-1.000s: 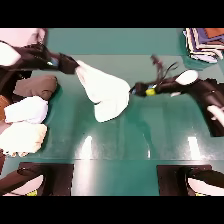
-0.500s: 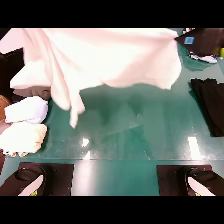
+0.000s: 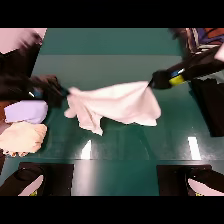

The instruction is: Fold the shirts.

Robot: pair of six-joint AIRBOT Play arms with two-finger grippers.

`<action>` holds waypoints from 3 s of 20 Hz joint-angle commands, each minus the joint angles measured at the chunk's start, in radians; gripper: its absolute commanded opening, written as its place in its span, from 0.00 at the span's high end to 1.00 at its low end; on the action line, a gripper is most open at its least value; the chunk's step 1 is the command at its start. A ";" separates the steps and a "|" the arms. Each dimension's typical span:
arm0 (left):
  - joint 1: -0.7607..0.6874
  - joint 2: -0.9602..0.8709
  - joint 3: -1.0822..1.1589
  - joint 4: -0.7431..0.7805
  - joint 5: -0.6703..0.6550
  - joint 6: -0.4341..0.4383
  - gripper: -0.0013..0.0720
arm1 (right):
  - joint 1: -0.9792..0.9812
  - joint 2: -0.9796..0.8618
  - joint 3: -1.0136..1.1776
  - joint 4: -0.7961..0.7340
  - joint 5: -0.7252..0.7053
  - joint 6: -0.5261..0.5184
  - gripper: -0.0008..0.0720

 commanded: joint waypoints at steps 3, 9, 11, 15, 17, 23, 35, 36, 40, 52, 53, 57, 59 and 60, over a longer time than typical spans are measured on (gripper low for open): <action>0.000 0.000 -0.346 -0.022 -0.012 0.008 0.60 | 0.060 -0.058 -0.163 -0.015 -0.039 0.009 0.98; 0.000 -0.001 -0.240 0.132 0.093 -0.087 0.23 | 0.061 -0.057 -0.180 -0.006 -0.034 0.009 0.98; 0.029 -0.012 -0.170 0.282 0.149 -0.192 0.23 | 0.061 -0.057 -0.180 -0.006 -0.035 0.008 0.97; 0.219 -0.088 -0.137 0.233 0.222 -0.201 0.23 | 0.061 -0.057 -0.180 -0.006 -0.038 0.008 0.97; 0.286 -0.186 -0.137 0.170 0.221 -0.161 0.23 | 0.061 -0.057 -0.180 -0.006 -0.038 0.008 0.97; 0.335 -0.467 -0.137 -0.182 0.250 0.037 0.23 | 0.061 -0.057 -0.181 -0.006 -0.039 0.008 0.97; 0.297 -0.589 -0.092 -0.231 0.297 0.060 0.95 | 0.060 -0.057 -0.177 -0.007 -0.039 0.008 0.97; 0.297 -0.576 -0.058 -0.229 0.280 0.061 0.95 | 0.055 -0.057 -0.161 -0.013 -0.032 0.007 0.98; 0.328 -0.392 0.153 -0.221 0.257 0.061 0.95 | 0.003 -0.057 0.034 -0.018 0.018 -0.005 0.98; 0.382 0.121 0.766 -0.192 0.224 0.053 0.95 | -0.047 0.214 0.473 -0.149 0.097 0.004 0.98; 0.382 0.121 0.818 -0.192 0.205 0.053 0.95 | -0.055 0.237 0.483 -0.149 0.107 0.010 0.98; 0.382 0.118 0.943 -0.192 0.200 0.053 0.95 | -0.061 0.303 0.483 -0.177 0.148 0.066 0.97; 0.382 0.110 0.943 -0.164 0.193 0.050 0.95 | -0.061 0.296 0.483 -0.185 0.180 0.099 0.97; 0.382 0.085 0.940 -0.153 0.176 0.033 0.95 | -0.061 0.278 0.483 -0.200 0.200 0.116 0.97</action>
